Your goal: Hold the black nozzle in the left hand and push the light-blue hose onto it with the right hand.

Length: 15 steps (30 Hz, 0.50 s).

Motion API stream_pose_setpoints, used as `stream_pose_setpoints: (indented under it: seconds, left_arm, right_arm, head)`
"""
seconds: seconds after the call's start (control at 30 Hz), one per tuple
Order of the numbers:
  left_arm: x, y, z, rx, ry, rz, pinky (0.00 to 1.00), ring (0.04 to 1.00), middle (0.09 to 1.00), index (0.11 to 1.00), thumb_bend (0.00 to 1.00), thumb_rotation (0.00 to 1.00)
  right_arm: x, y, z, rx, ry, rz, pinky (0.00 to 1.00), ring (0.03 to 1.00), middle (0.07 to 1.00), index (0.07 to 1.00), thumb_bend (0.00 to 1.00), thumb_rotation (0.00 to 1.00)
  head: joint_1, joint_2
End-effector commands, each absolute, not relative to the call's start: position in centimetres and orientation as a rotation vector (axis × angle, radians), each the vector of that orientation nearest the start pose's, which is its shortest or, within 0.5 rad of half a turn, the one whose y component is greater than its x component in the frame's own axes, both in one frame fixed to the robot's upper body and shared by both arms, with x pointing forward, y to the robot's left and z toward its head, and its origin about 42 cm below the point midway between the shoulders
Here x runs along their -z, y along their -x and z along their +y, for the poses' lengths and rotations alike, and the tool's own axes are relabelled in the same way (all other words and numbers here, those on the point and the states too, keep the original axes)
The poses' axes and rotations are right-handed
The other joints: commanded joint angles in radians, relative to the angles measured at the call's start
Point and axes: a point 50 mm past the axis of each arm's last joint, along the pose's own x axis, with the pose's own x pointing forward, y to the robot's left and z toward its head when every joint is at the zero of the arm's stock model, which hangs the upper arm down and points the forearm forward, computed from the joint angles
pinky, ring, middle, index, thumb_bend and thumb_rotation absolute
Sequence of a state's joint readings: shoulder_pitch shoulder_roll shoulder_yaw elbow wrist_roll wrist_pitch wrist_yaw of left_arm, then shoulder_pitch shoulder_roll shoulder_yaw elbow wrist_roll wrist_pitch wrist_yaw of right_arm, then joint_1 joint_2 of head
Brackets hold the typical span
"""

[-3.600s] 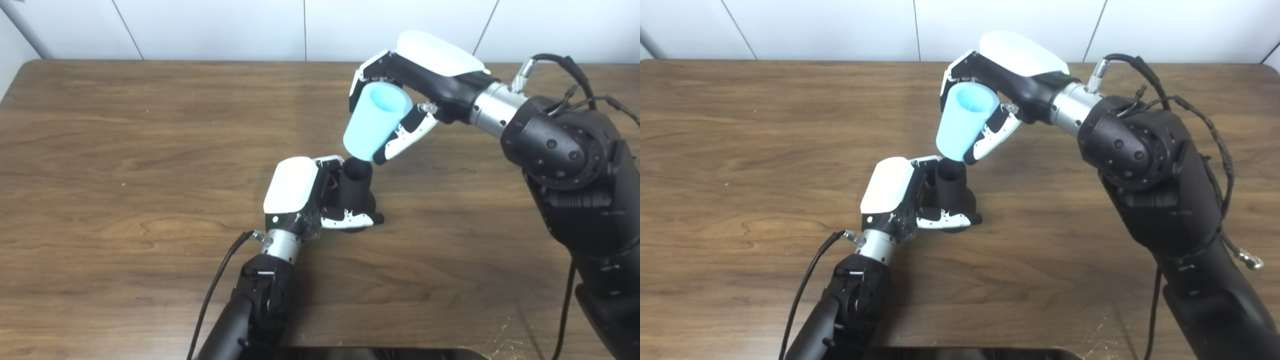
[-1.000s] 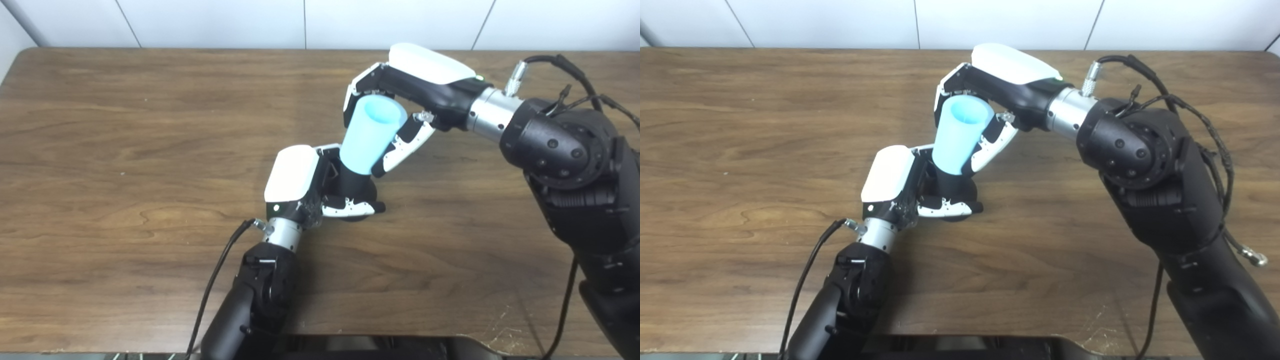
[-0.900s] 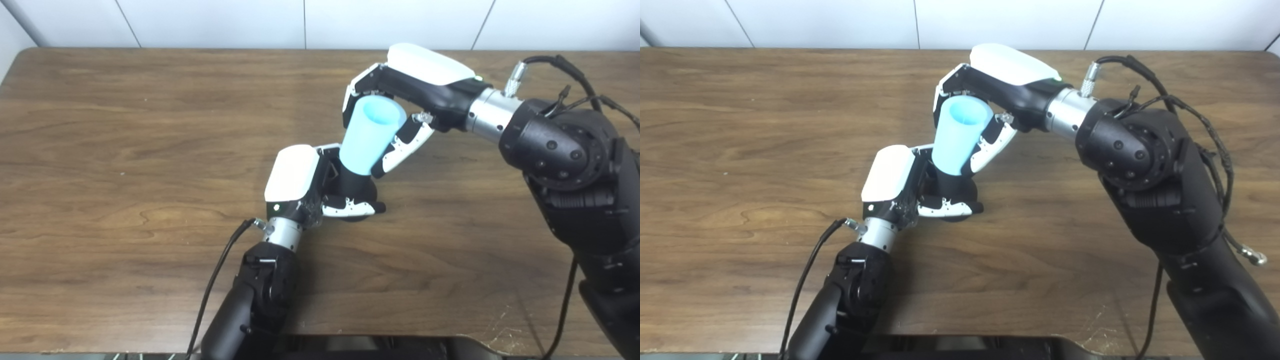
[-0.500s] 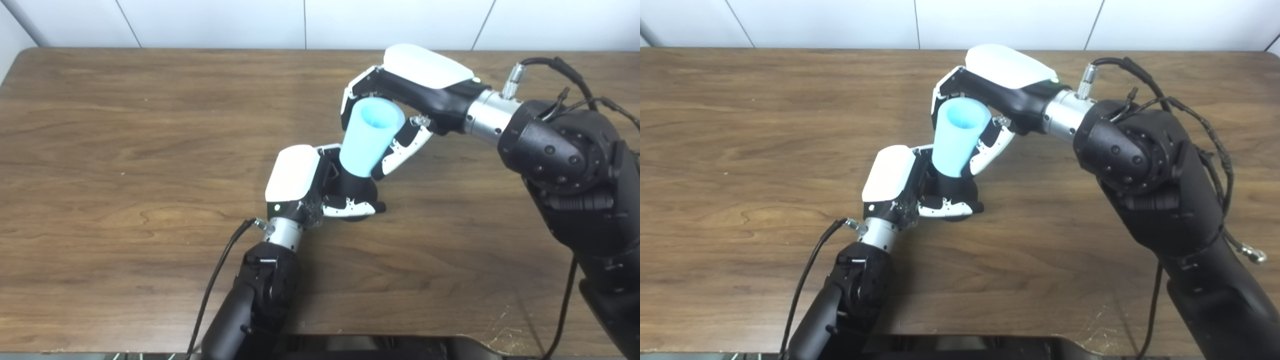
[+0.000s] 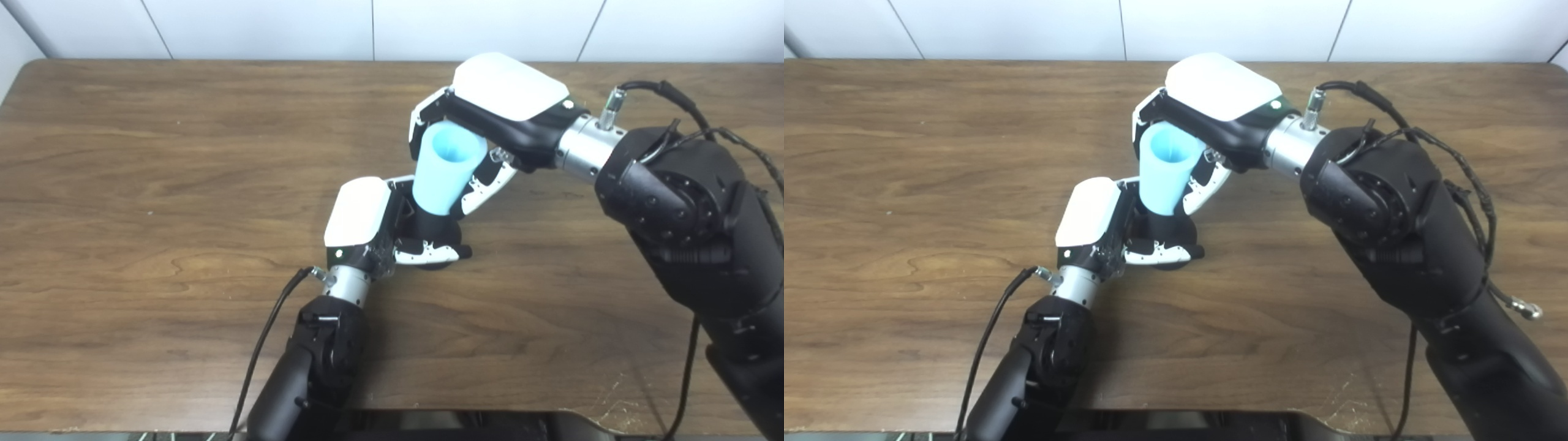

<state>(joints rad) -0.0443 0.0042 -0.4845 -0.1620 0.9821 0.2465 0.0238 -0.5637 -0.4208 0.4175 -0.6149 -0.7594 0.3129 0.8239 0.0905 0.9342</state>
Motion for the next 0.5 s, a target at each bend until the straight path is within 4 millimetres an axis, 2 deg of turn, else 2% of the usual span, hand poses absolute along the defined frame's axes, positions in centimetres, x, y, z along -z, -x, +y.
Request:
stream_pose_setpoints:
  seconds: [0.0, 0.27, 0.47]
  left_arm:
    - [-12.42, -25.85, 8.67, 0.297, -0.973, -0.115, 0.48, 0.528, 0.529, 0.472, 0.52, 0.00]
    - [-12.53, -25.83, 8.60, 0.294, -0.970, -0.115, 0.48, 0.532, 0.527, 0.474, 0.52, 0.00]
    - [-12.47, -25.73, 8.62, 0.295, -0.970, -0.116, 0.48, 0.526, 0.527, 0.474, 0.52, 0.00]
  right_arm:
    - [-33.64, -31.45, -15.15, -0.684, 1.403, -0.511, 0.28, 0.357, 0.497, 0.536, 0.51, 0.00]
    - [-33.23, -31.37, -14.95, -0.711, 1.414, -0.483, 0.28, 0.369, 0.508, 0.519, 0.51, 0.00]
    - [-33.08, -31.47, -15.01, -0.760, 1.433, -0.426, 0.32, 0.377, 0.520, 0.512, 0.51, 0.00]
  head:
    - [0.001, 0.000]
    - [-0.005, 0.007]
    - [-0.010, 0.009]
